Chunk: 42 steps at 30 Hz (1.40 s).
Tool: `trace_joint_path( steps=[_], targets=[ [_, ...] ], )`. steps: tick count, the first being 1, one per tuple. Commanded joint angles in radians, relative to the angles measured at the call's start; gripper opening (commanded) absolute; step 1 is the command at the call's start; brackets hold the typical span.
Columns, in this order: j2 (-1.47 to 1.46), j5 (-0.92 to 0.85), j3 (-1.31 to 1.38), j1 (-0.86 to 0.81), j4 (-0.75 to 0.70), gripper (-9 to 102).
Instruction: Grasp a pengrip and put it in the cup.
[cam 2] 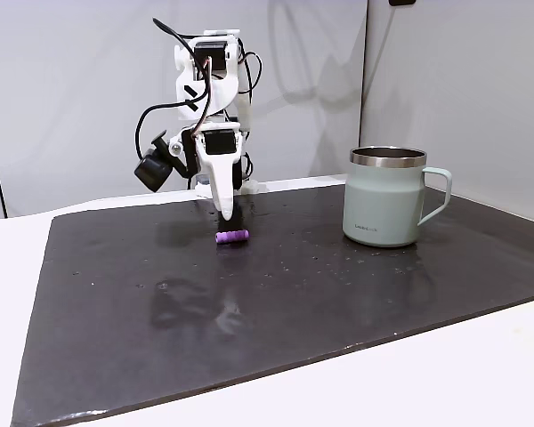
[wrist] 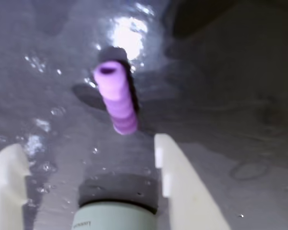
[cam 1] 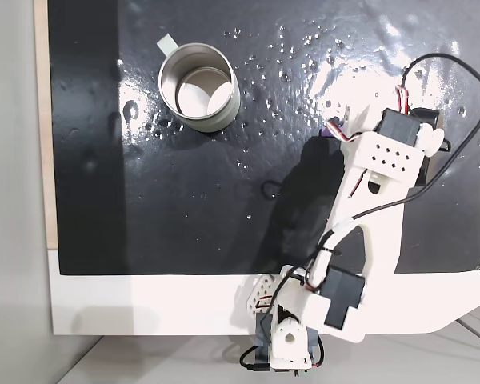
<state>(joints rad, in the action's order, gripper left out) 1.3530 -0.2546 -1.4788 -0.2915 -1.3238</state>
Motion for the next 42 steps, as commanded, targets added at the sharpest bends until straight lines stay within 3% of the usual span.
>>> trace_joint_path(
  steps=[1,28,38,42],
  targets=[
    [-0.029,-0.021,0.091,-0.012,0.006,27],
    [-0.087,-0.067,-0.098,0.048,0.190,22],
    [-0.123,-0.078,-0.094,0.029,0.202,2],
    [-0.124,-0.078,-0.086,0.026,0.201,0]
  ],
)
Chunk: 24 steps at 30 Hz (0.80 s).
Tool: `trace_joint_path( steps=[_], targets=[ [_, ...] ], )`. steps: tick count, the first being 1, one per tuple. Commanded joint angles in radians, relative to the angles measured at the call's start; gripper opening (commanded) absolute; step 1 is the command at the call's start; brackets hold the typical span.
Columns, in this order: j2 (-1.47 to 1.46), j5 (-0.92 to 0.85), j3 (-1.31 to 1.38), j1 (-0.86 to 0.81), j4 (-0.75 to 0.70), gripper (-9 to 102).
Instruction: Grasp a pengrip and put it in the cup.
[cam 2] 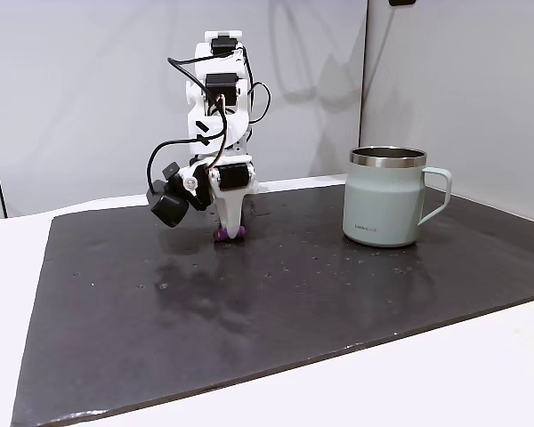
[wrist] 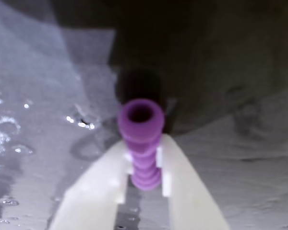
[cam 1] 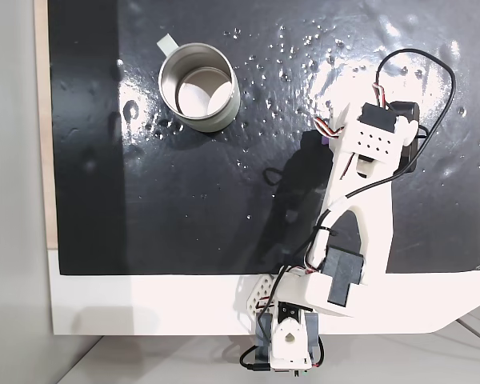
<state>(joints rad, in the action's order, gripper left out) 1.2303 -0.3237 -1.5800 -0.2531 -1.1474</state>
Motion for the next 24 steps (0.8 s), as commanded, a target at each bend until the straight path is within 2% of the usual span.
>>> trace_joint_path(
  steps=[1,24],
  targets=[
    [-0.002,-0.009,0.023,-0.014,0.017,0],
    [0.520,0.081,0.331,0.081,-0.430,0]
  ],
)
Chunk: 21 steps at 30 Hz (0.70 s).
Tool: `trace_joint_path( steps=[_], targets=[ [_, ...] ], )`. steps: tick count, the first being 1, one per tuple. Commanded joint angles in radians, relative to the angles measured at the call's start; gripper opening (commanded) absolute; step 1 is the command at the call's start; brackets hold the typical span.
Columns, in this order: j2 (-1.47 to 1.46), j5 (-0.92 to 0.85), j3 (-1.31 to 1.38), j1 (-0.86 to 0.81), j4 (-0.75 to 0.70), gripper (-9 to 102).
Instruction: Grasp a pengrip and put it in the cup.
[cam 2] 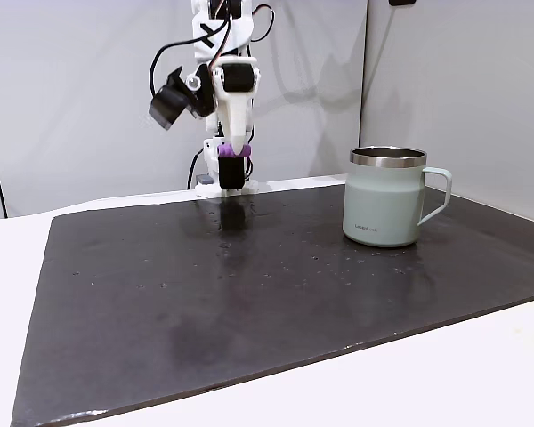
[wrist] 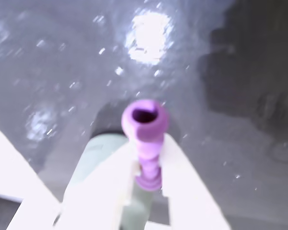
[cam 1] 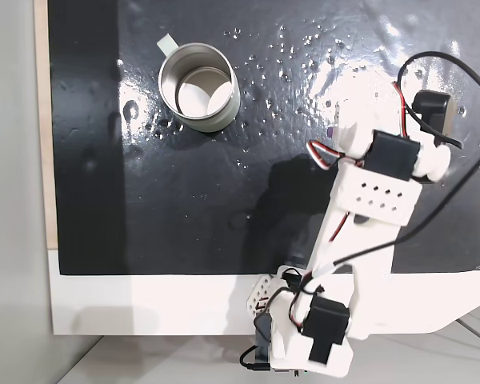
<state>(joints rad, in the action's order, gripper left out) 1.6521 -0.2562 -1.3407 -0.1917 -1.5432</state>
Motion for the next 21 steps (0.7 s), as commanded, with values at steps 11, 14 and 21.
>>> trace_joint_path(
  steps=[11,14,21],
  targets=[
    [0.219,0.051,0.215,0.101,-0.046,0],
    [0.124,0.103,0.327,0.158,-0.077,0],
    [-0.083,0.238,0.584,0.347,-0.141,0]
  ],
)
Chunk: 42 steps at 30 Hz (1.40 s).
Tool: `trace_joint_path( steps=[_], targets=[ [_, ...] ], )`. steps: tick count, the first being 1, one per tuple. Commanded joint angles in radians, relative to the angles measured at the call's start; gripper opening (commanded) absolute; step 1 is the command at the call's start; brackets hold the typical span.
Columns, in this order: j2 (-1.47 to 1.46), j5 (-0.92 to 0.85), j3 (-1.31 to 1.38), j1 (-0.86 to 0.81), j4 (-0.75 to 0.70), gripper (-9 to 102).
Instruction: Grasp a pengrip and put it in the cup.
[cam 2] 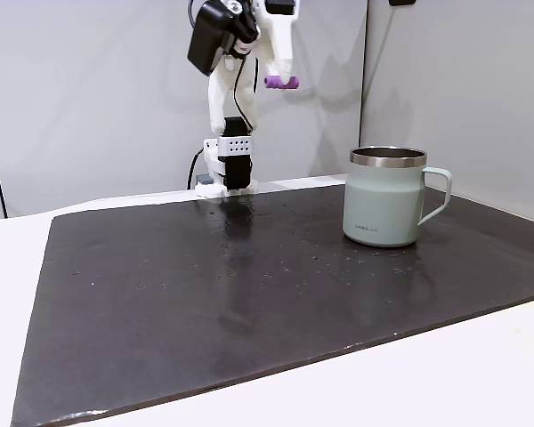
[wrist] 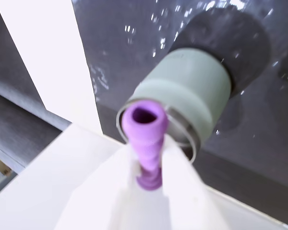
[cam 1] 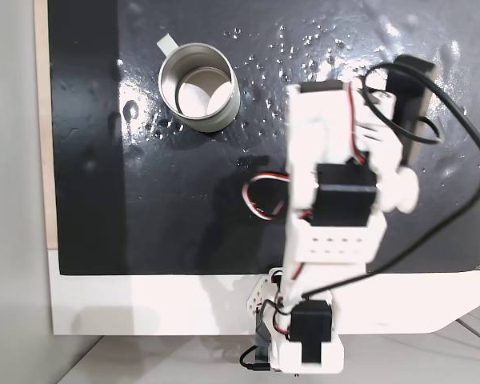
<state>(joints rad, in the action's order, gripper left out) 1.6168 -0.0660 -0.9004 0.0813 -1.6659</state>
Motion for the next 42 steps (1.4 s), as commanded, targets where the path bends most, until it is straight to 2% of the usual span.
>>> trace_joint_path(
  steps=[1,12,23,25,29,31,42],
  targets=[
    [-0.067,0.063,0.169,0.100,-0.018,0],
    [-0.267,0.164,0.319,0.255,-0.020,0],
    [-0.410,0.146,0.445,0.333,0.000,1],
    [-0.414,0.147,0.445,0.333,0.000,5],
    [-0.414,0.129,0.463,0.339,-0.012,32],
    [-0.413,0.123,0.466,0.344,-0.017,39],
    [-0.368,0.106,0.442,0.337,-0.023,39]
  ],
)
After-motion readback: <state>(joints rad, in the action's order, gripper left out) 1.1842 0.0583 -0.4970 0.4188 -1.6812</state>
